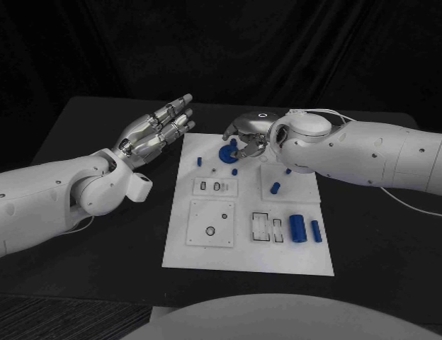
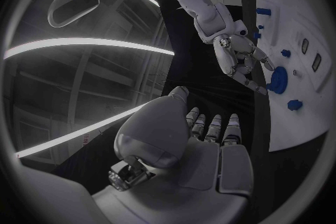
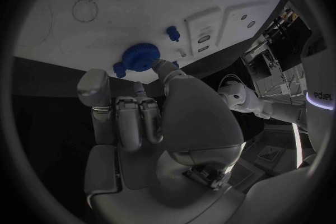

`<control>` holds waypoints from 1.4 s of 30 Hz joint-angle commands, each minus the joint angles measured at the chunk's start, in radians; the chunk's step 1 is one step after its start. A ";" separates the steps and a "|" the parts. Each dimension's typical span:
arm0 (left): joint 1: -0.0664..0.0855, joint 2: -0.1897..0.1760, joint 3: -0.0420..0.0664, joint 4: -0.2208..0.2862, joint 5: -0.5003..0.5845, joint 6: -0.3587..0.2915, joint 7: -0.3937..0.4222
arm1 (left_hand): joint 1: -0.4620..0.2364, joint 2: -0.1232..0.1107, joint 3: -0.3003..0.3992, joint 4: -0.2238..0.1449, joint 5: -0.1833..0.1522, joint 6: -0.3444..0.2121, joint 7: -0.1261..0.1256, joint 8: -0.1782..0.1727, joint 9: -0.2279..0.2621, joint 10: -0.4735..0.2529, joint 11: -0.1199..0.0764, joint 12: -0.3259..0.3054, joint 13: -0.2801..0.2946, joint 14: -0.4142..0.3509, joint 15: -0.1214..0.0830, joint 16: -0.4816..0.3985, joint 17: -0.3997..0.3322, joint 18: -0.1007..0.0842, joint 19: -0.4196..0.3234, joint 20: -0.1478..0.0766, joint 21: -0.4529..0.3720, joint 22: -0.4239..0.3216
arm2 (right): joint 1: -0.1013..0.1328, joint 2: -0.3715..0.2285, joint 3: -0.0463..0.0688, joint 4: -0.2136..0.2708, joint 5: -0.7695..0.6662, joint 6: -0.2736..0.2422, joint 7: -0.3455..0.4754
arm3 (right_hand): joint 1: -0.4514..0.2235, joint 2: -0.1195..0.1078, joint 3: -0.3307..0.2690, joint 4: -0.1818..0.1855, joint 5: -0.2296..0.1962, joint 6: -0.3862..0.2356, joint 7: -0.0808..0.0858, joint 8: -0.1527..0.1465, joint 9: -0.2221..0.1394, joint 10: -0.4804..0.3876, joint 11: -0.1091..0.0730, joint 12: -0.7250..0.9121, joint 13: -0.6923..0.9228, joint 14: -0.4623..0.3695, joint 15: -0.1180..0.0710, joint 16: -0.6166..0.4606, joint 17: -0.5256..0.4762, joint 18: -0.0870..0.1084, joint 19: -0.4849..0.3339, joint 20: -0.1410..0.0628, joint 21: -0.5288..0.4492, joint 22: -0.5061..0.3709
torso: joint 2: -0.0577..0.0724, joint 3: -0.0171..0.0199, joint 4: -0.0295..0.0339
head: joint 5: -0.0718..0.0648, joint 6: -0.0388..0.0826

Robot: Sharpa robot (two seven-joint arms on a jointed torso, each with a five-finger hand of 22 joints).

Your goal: Assemble the parts on the task board

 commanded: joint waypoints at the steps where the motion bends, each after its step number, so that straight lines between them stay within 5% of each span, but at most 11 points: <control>1: -0.001 0.002 0.001 0.001 0.000 0.013 0.008 | 0.005 -0.001 0.008 0.000 0.003 -0.001 0.005 0.001 0.000 0.000 0.004 -0.003 -0.001 0.000 0.007 -0.004 -0.001 -0.007 -0.001 0.004 -0.003 -0.001 | -0.002 -0.002 0.000 0.001 -0.004 -0.001 -0.025 | 0.001 -0.001 0.004 -0.003 -0.004 -0.060 -0.023 -0.004 -0.024 0.106 -0.020 0.003 0.262 0.104 -0.013 0.006 0.263 0.018 -0.009 -0.007 -0.024 0.019 | 0.000 0.0000 0.0010 | 0.000 0.000; 13: -0.001 0.000 0.001 0.002 0.000 0.013 0.007 | 0.005 -0.002 0.011 -0.001 0.003 -0.002 0.005 0.001 0.000 0.000 0.004 -0.003 -0.001 0.000 0.009 -0.004 -0.001 -0.008 -0.001 0.005 -0.003 -0.001 | -0.003 -0.010 0.000 0.003 -0.004 -0.032 -0.021 | 0.002 0.004 0.008 -0.005 0.001 -0.052 -0.031 0.000 -0.031 0.106 -0.031 0.003 0.262 0.104 -0.024 0.006 0.263 0.020 -0.013 -0.018 -0.043 0.013 | 0.000 -0.0006 0.0004 | 0.001 0.000; 17: -0.002 -0.005 0.001 0.004 0.000 0.010 0.006 | 0.005 -0.002 0.013 -0.002 0.003 0.000 0.006 0.002 0.000 0.000 0.005 -0.003 -0.001 0.000 0.009 -0.004 -0.001 -0.008 -0.001 0.006 -0.003 -0.001 | 0.000 -0.037 0.001 0.027 -0.004 -0.109 -0.003 | -0.009 -0.001 0.003 -0.001 -0.010 0.083 -0.028 0.026 -0.013 0.106 -0.030 0.003 0.262 0.104 -0.026 0.006 0.263 0.016 0.003 -0.023 -0.034 0.020 | -0.002 -0.0011 -0.0020 | 0.001 0.003; 20: -0.002 -0.008 0.001 0.005 0.000 0.007 0.007 | 0.005 -0.002 0.013 -0.003 0.004 0.000 0.006 0.002 0.000 0.000 0.005 -0.003 -0.001 0.000 0.009 -0.004 -0.001 -0.008 -0.001 0.006 -0.003 -0.001 | 0.019 -0.085 0.001 0.076 -0.004 -0.143 -0.001 | -0.025 0.001 -0.015 0.014 -0.139 0.137 -0.027 0.042 -0.010 0.106 -0.030 0.003 0.262 0.104 -0.026 0.006 0.263 0.012 0.024 -0.024 -0.018 0.030 | -0.005 -0.0021 -0.0042 | 0.000 0.007; 23: -0.002 -0.011 0.001 0.006 0.000 0.005 0.007 | 0.005 -0.002 0.013 -0.003 0.004 0.001 0.006 0.002 0.001 0.000 0.005 -0.003 -0.001 0.000 0.010 -0.004 -0.001 -0.009 -0.001 0.006 -0.003 -0.001 | 0.047 -0.148 0.001 0.138 -0.004 -0.146 -0.013 | -0.028 0.004 -0.026 0.021 -0.186 0.162 -0.030 0.049 -0.004 0.106 -0.031 0.003 0.262 0.104 -0.028 0.006 0.263 0.011 0.029 -0.025 -0.017 0.033 | -0.006 -0.0035 -0.0058 | -0.005 0.009; 29: -0.002 -0.015 0.001 0.010 0.000 0.004 0.005 | 0.005 -0.002 0.013 -0.003 0.004 0.001 0.006 0.002 0.001 0.000 0.005 -0.003 -0.001 0.000 0.010 -0.004 -0.001 -0.009 -0.001 0.006 -0.003 -0.001 | 0.094 -0.320 -0.001 0.276 -0.004 -0.120 -0.051 | -0.007 0.004 -0.031 0.009 -0.175 0.212 -0.039 0.071 0.019 0.106 -0.039 0.003 0.262 0.104 -0.033 0.006 0.263 0.010 0.033 -0.029 -0.017 0.037 | -0.009 -0.0073 -0.0086 | -0.007 0.012; 33: -0.003 -0.018 0.001 0.015 0.000 0.001 0.005 | 0.005 -0.003 0.015 -0.004 0.004 0.002 0.007 0.002 0.001 0.000 0.005 -0.003 -0.001 0.000 0.010 -0.004 -0.001 -0.009 -0.001 0.006 -0.003 -0.001 | 0.107 -0.446 -0.012 0.338 -0.004 -0.110 -0.062 | -0.003 0.006 -0.040 0.010 -0.170 0.218 -0.044 0.078 0.045 0.106 -0.043 0.003 0.262 0.104 -0.037 0.006 0.263 0.007 0.040 -0.034 -0.005 0.045 | -0.007 -0.0061 -0.0055 | -0.013 0.021; 34: -0.003 -0.018 0.001 0.015 0.000 0.001 0.005 | 0.005 -0.003 0.015 -0.004 0.004 0.002 0.007 0.002 0.001 0.000 0.005 -0.003 -0.001 0.000 0.010 -0.004 -0.001 -0.009 -0.001 0.006 -0.003 -0.001 | 0.107 -0.450 -0.012 0.339 -0.004 -0.111 -0.062 | -0.003 0.006 -0.040 0.010 -0.170 0.218 -0.044 0.078 0.045 0.106 -0.043 0.003 0.262 0.104 -0.037 0.006 0.263 0.007 0.040 -0.034 -0.005 0.045 | -0.007 -0.0063 -0.0065 | -0.013 0.021; 36: -0.003 -0.021 0.001 0.015 0.000 0.001 0.004 | 0.005 -0.003 0.015 -0.004 0.004 0.002 0.007 0.002 0.001 0.000 0.005 -0.003 -0.001 0.000 0.010 -0.004 -0.001 -0.009 -0.001 0.006 -0.003 -0.001 | 0.105 -0.490 -0.018 0.341 -0.004 -0.118 -0.060 | -0.003 0.005 -0.045 0.011 -0.170 0.201 -0.046 0.072 0.054 0.106 -0.044 0.003 0.262 0.104 -0.038 0.006 0.263 0.006 0.041 -0.035 -0.004 0.048 | -0.008 -0.0067 -0.0185 | -0.005 0.020; 42: -0.007 -0.020 0.001 0.015 0.000 0.003 0.006 | 0.005 -0.003 0.016 -0.005 0.004 0.003 0.007 0.002 0.001 0.000 0.005 -0.003 -0.001 0.000 0.011 -0.004 -0.001 -0.009 -0.001 0.006 -0.003 -0.001 | 0.083 -0.537 -0.022 0.333 -0.004 -0.121 -0.063 | -0.006 0.004 -0.055 0.019 -0.179 0.173 -0.049 0.062 0.070 0.106 -0.047 0.003 0.262 0.104 -0.040 0.006 0.263 0.007 0.042 -0.036 -0.008 0.050 | -0.009 -0.0067 -0.0182 | -0.006 0.019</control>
